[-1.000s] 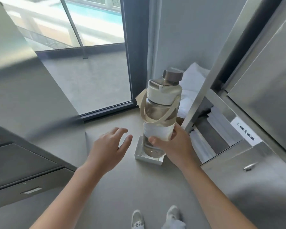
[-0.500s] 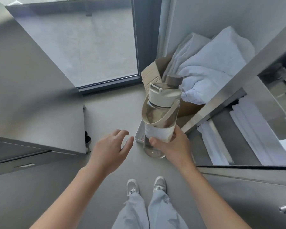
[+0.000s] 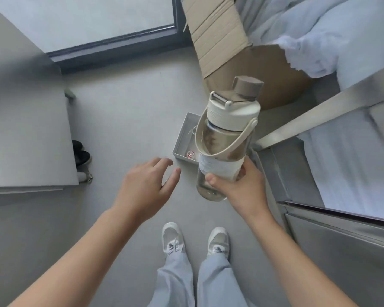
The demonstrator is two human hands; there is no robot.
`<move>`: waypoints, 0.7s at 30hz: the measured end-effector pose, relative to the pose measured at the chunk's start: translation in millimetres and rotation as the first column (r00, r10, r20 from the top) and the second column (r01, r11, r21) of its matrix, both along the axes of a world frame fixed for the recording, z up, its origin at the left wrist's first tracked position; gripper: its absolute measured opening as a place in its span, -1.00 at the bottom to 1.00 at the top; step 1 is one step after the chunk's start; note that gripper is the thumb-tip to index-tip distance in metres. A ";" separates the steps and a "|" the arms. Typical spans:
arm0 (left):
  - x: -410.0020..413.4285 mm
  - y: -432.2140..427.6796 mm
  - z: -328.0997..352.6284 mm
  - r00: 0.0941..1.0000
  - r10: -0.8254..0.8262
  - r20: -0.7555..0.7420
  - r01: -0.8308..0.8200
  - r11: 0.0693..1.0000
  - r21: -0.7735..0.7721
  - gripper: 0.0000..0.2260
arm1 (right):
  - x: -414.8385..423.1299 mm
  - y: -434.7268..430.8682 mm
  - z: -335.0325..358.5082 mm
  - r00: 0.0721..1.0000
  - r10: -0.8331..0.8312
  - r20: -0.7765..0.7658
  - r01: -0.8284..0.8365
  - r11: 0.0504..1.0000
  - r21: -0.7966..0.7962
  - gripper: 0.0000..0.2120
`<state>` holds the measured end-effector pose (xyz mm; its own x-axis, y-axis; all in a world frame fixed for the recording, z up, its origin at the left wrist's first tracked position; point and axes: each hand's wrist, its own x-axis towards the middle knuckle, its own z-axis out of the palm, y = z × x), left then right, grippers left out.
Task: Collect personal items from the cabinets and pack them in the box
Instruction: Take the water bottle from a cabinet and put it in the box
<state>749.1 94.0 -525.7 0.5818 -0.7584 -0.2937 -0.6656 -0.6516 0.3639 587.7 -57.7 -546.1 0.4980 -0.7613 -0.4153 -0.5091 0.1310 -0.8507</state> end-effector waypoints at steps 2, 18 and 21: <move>4.2 -4.0 -55.0 1.000 0.000 -0.011 0.000 1.000 0.000 -0.59 | 6.7 -6.5 -49.4 1.000 0.009 0.014 -0.009 1.000 -0.005 -0.43; 126.8 -106.8 -327.3 0.963 -0.136 0.232 0.166 0.980 -0.113 -0.49 | 103.6 -127.4 -318.7 0.974 0.175 0.141 -0.146 0.970 -0.196 -0.39; 134.5 -118.0 -333.1 0.951 -0.184 0.249 0.214 0.971 -0.101 -0.51 | 111.3 -141.3 -319.4 0.968 0.182 0.173 -0.142 0.965 -0.221 -0.37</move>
<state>883.6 -24.1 -858.8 0.4564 -0.8877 -0.0610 -0.8538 -0.4562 0.2508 698.9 -199.0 -865.5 0.6764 -0.7224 -0.1436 -0.3346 -0.1278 -0.9336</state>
